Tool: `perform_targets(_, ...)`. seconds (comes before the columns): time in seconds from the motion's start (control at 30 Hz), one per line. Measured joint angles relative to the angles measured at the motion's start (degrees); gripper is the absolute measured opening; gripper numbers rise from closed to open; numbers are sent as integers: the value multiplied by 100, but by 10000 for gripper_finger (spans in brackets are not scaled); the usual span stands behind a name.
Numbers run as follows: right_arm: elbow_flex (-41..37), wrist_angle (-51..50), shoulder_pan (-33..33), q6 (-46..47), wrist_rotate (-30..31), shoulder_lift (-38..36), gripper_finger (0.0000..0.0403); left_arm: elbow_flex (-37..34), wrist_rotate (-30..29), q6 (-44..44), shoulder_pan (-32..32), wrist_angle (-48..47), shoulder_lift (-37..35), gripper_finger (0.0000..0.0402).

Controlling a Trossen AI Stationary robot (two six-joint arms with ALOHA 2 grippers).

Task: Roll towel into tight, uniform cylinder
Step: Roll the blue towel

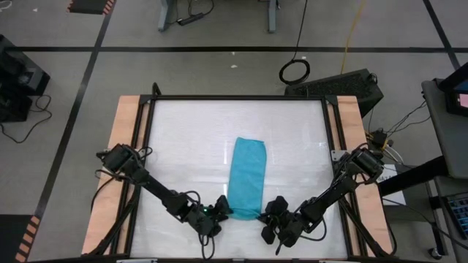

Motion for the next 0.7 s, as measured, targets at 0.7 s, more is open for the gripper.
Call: perform_targets(0.7,0,0,-9,-11,15,0,1,-13,491,238,178,-338,4,191)
